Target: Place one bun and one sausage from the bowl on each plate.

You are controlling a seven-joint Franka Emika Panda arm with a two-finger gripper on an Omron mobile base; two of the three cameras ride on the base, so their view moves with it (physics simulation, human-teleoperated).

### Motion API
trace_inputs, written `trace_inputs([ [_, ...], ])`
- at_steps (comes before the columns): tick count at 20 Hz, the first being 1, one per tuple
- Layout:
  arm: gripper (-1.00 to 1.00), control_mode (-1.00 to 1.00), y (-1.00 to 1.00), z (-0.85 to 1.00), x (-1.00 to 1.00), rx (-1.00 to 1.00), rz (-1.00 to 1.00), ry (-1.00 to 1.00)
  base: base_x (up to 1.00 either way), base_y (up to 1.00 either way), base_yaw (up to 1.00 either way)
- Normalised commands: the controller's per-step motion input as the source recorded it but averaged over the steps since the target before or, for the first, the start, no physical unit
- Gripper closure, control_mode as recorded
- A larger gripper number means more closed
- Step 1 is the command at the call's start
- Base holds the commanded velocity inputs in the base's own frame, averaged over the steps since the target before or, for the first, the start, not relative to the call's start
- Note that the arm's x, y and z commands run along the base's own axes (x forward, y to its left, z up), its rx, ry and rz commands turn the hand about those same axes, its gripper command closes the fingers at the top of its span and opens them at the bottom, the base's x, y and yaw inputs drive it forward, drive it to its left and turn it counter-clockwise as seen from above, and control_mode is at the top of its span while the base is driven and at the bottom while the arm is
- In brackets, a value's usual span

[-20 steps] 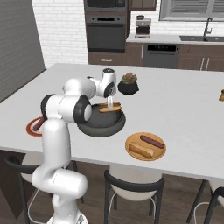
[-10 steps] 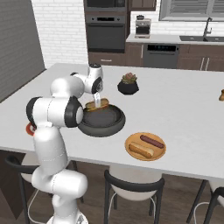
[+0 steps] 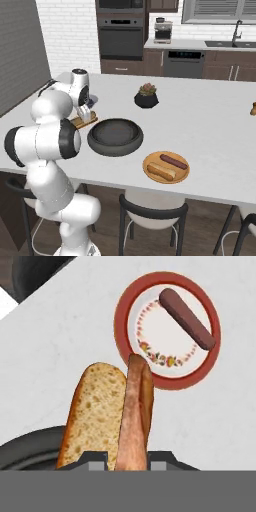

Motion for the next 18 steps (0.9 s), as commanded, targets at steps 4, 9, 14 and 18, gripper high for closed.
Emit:
trace_inputs([
  [4, 1.0, -1.0, 1.0, -0.22, -0.78, -0.08, 0.51, -0.04, 0.0, 0.0, 0.0],
  [9, 1.0, -1.0, 1.0, -0.56, -0.04, -0.11, 0.6, -0.01, 0.0, 0.0, 0.0],
  [14, 1.0, -1.0, 0.52, -0.29, 0.55, -0.11, 0.28, 0.0, 0.0, 0.0, 0.0],
  [18, 1.0, -1.0, 0.16, -0.44, 0.54, 0.0, 0.13, 0.05, 0.0, 0.0, 0.0],
])
